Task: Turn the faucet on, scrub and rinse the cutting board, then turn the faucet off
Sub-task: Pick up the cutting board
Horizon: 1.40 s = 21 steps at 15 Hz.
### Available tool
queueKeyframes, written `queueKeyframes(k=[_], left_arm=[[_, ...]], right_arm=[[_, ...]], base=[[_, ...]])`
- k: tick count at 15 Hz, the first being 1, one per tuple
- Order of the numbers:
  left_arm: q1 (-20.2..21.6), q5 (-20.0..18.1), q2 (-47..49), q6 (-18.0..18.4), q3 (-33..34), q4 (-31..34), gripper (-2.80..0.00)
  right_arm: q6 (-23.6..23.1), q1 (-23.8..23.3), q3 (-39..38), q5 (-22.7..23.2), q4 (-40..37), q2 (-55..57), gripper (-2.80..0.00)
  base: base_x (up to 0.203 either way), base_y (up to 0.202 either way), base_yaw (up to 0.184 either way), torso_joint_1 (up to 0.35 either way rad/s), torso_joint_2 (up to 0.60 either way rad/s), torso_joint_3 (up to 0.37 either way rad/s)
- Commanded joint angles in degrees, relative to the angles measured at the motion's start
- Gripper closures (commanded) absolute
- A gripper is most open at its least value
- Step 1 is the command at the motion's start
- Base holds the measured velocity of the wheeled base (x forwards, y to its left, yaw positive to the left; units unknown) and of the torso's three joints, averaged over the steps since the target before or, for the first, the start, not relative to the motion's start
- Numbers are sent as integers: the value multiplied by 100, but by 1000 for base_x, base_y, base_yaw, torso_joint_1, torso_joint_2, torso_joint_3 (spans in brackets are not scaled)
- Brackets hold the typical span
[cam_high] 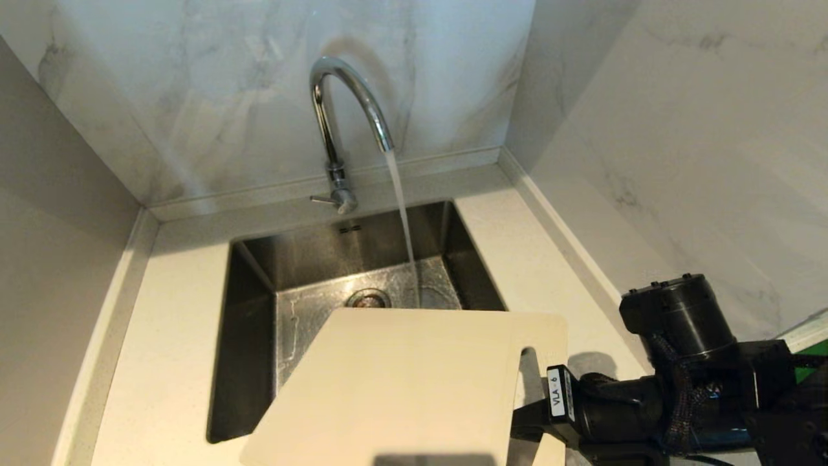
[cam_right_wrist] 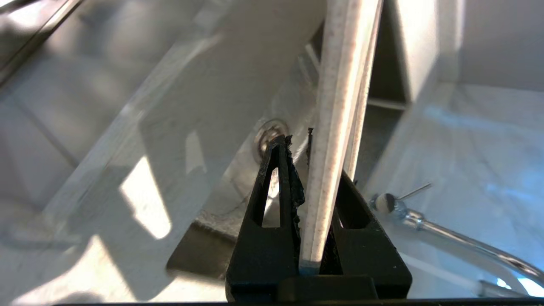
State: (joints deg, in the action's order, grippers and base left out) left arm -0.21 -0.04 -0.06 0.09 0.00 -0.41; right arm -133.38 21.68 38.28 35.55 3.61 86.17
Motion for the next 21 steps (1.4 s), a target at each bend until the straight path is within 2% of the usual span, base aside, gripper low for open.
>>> queueKeyframes(k=[1, 5, 7, 13, 16, 21], left_arm=[[1, -3, -11, 0, 9, -11, 0], [3, 2, -11, 0, 9, -6, 0], [0, -5, -11, 0, 9, -11, 0], [-1, 0, -11, 0, 9, -7, 0], [2, -4, -11, 0, 9, -3, 0], [-2, -5, -11, 0, 9, -7, 0]], right_arm=[[-316, -114, 308, 20, -170, 193, 0], [-1042, -144, 1183, 14, -982, 441, 0], [-1326, -234, 1252, 5, -1152, 436, 0], [-1647, -217, 1558, -13, -1297, 443, 0], [-2019, -217, 1894, -24, -1644, 523, 0], [-2051, -147, 2112, -30, -1627, 682, 0]], base=[[0, 0, 0, 0, 0, 0], [0, 0, 0, 0, 0, 0], [0, 0, 0, 0, 0, 0], [0, 0, 0, 0, 0, 0], [0, 0, 0, 0, 0, 0], [0, 0, 0, 0, 0, 0]])
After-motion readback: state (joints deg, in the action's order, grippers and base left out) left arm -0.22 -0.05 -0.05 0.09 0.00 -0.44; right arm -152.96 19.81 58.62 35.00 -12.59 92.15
